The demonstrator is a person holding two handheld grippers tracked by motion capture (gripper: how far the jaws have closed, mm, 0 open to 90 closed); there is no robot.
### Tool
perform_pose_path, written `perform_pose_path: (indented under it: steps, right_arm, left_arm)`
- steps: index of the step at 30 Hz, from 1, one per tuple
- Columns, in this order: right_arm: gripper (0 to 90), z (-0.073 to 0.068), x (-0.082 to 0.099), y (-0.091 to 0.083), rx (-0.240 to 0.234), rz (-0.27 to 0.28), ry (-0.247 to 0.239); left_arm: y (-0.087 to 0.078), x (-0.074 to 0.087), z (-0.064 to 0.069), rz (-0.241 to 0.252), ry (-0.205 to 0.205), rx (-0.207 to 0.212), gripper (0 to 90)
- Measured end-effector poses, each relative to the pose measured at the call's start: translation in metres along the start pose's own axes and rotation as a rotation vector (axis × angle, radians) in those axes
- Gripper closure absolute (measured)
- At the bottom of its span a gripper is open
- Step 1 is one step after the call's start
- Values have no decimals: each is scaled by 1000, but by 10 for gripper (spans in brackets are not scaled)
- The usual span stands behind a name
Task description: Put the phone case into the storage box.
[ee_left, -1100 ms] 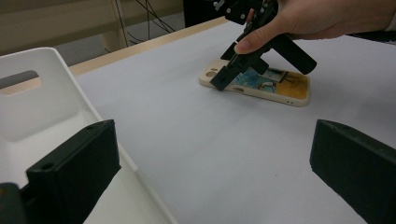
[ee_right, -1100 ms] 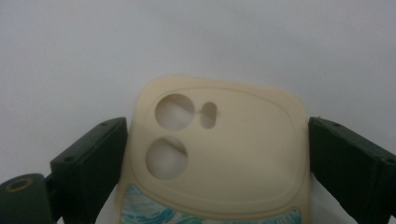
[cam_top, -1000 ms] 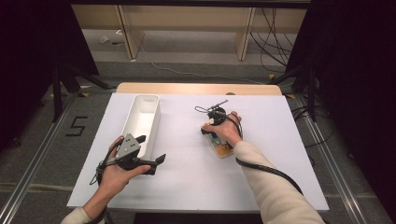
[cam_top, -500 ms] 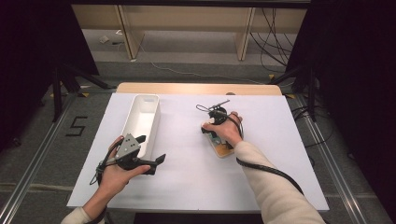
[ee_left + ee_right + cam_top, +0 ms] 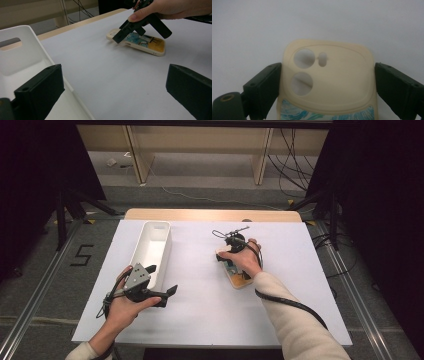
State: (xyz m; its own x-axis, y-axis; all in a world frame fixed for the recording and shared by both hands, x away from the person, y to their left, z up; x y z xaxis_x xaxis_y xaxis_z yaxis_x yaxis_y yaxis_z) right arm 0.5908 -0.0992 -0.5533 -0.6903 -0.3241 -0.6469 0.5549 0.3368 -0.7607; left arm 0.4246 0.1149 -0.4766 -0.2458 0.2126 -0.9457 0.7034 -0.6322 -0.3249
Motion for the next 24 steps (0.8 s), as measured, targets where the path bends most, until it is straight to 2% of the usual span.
perform_pose_path:
  steps: [17,24]
  right_arm:
    - [114,0,-10,-17,-37,105,-32]
    - [114,0,-12,-26,-50,139,-29]
  left_arm:
    - [0,0,0,-1,1,-2,9]
    - [0,0,0,0,-1,-3,10]
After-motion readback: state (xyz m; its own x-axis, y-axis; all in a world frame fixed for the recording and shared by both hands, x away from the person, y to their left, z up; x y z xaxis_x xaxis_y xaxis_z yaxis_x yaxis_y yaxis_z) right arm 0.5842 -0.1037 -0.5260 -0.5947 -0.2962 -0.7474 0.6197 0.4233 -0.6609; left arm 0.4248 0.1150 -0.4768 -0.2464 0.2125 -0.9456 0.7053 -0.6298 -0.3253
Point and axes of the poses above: each handheld gripper's, and its own axes: y roughly forward along the jaws, x roughly out of its underside, z roughly to its right, the point moved 10 cm from there along y, roughly forward along the jaws, and after that the axes turned 3 degrees about z, right-handed, at the moved point
